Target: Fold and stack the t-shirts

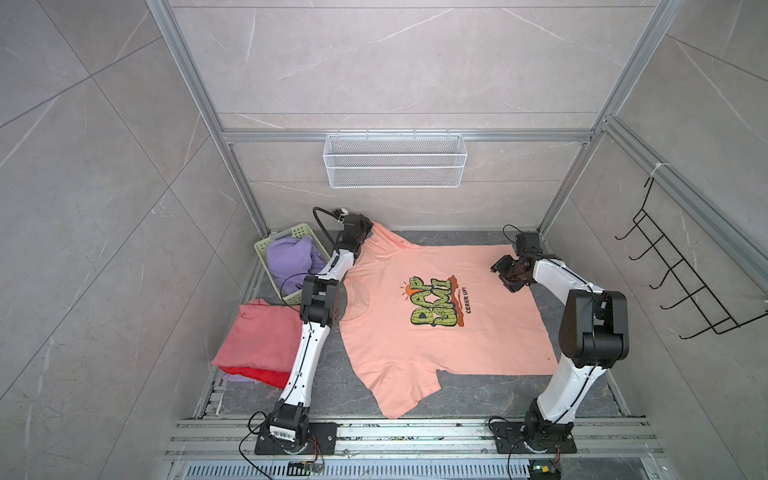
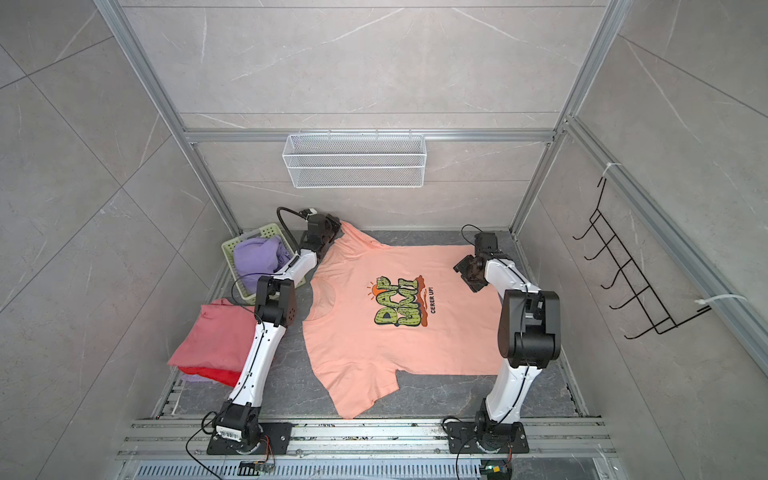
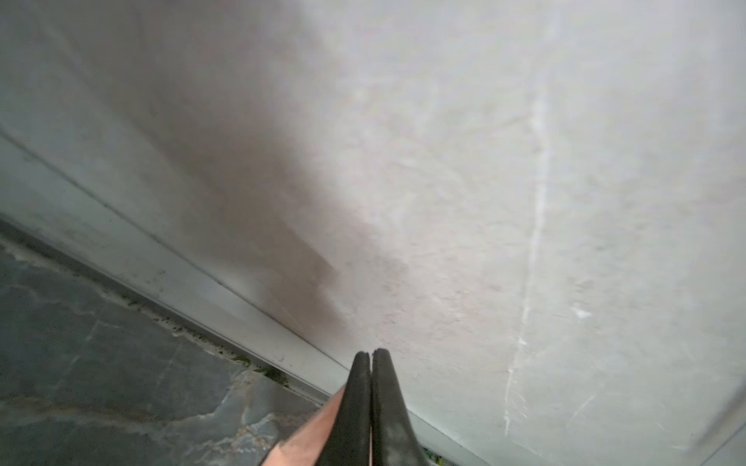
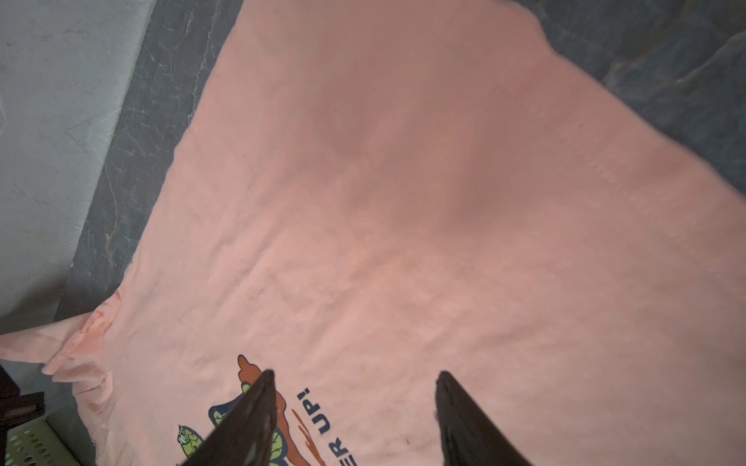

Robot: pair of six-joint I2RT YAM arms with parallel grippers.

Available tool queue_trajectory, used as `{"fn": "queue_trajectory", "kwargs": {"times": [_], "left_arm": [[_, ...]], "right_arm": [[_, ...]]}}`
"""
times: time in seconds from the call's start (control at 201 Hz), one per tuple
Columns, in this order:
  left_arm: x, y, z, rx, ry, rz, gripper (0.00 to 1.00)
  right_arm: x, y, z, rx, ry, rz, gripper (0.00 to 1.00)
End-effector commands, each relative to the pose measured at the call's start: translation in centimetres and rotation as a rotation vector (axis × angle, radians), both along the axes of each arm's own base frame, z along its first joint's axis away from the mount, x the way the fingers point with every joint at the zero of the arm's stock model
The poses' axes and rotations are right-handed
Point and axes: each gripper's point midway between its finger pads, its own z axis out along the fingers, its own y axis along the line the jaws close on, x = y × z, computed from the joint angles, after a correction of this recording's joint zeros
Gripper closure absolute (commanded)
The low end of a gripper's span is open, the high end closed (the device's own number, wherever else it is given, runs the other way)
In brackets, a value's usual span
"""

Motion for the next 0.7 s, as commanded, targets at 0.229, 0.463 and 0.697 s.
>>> {"fn": "queue_trajectory", "kwargs": {"times": [0.229,0.463,0.697], "left_arm": [[0.6,0.1,6.4,-0.094,-0.16,0.011,0.57],[-2.1,-1.2,10.0,0.091,-0.107,-0.147,0.26],[-8.8,-1.8,10.4,0.337,0.087,-0.326,0.2]], "right_arm": [[-0.2,-0.4,-0.8,-0.012,0.025,-0.018,0.37],[0.4,-0.1,-1.3,0.013,-0.015,-0.026,0.37],[2.7,0.3,-1.0,0.027,-0.092,-0.01,0.36]]}}
